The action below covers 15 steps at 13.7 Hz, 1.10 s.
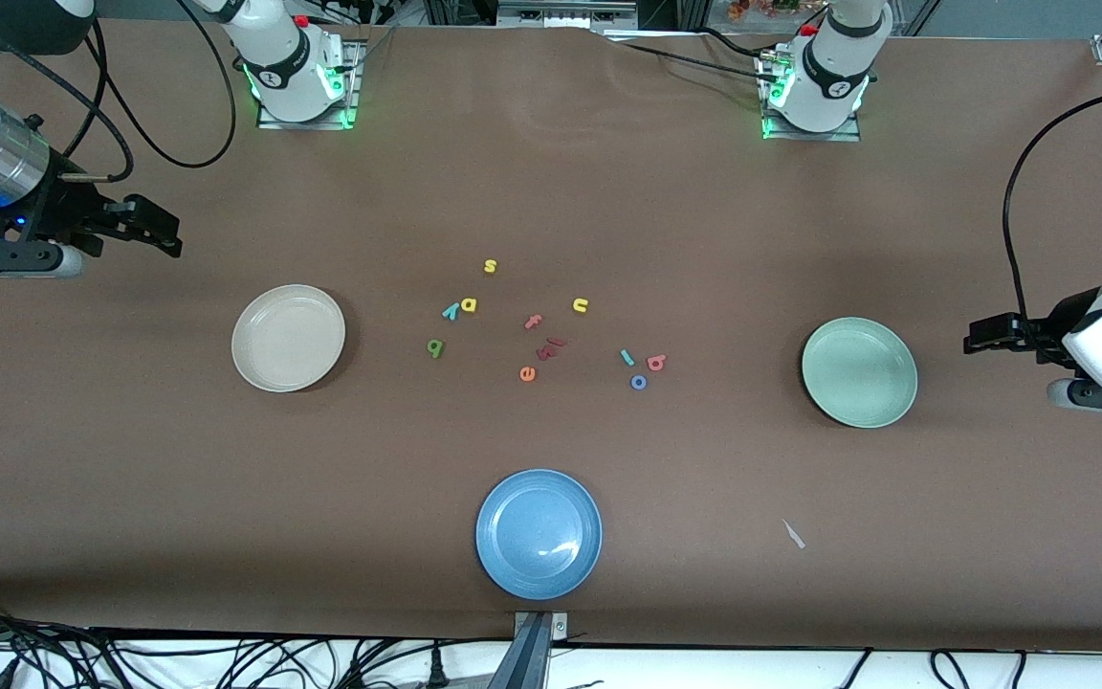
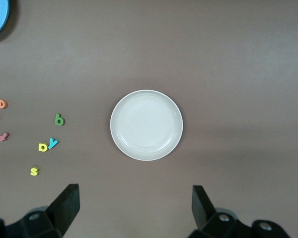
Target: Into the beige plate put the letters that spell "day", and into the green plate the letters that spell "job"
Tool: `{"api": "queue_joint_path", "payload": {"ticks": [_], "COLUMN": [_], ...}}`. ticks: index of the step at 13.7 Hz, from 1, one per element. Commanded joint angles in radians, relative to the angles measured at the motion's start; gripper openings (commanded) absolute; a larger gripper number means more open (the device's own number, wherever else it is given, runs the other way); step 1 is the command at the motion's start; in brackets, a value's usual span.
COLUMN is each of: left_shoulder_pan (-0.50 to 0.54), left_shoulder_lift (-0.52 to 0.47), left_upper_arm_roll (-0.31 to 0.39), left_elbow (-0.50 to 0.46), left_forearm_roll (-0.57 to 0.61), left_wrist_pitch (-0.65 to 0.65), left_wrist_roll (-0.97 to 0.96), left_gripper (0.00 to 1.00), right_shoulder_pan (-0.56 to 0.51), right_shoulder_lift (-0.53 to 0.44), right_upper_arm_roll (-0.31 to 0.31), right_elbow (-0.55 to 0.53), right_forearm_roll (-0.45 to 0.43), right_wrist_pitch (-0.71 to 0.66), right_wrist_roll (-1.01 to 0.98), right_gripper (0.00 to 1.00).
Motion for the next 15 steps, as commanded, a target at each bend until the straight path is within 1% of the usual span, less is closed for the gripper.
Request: {"api": "queue_joint_path", "payload": {"ticks": [1, 7, 10, 14, 15], "left_shoulder_pan": [-0.004, -0.036, -0.099, -0.214, -0.235], "left_shoulder_lift": [0.003, 0.009, 0.019, 0.071, 0.088], "left_upper_arm_roll": [0.000, 0.000, 0.000, -0.003, -0.003], "left_elbow": [0.002, 0.001, -0.016, -0.039, -0.042], "left_forearm_roll": [0.010, -0.003, -0.004, -0.006, -0.050], "left_wrist_pitch": [0.004, 0.004, 0.004, 0.005, 0.010], "left_wrist_roll": [-0.006, -0.062, -0.219, -0.472, -0.512], "left_gripper": [1.00, 1.00, 1.00, 1.00, 0.99], "right_shoulder_pan": [-0.011, -0.011, -0.010, -0.004, 0.019], "right_shoulder_lift": [-0.013, -0.013, -0.011, -0.001, 0.018], "right_upper_arm_roll": [0.011, 0.010, 0.011, 0.013, 0.015], "right_elbow": [-0.011, -0.011, -0.011, -0.013, -0.011], "right_forearm_roll": [-0.012, -0.012, -0.013, -0.013, -0.013], "right_wrist_pitch": [-0.007, -0.007, -0.007, -0.007, -0.009], "right_wrist_roll": [0.001, -0.012, -0.017, -0.012, -0.005], "right_gripper": [1.00, 1.00, 1.00, 1.00, 1.00]}}
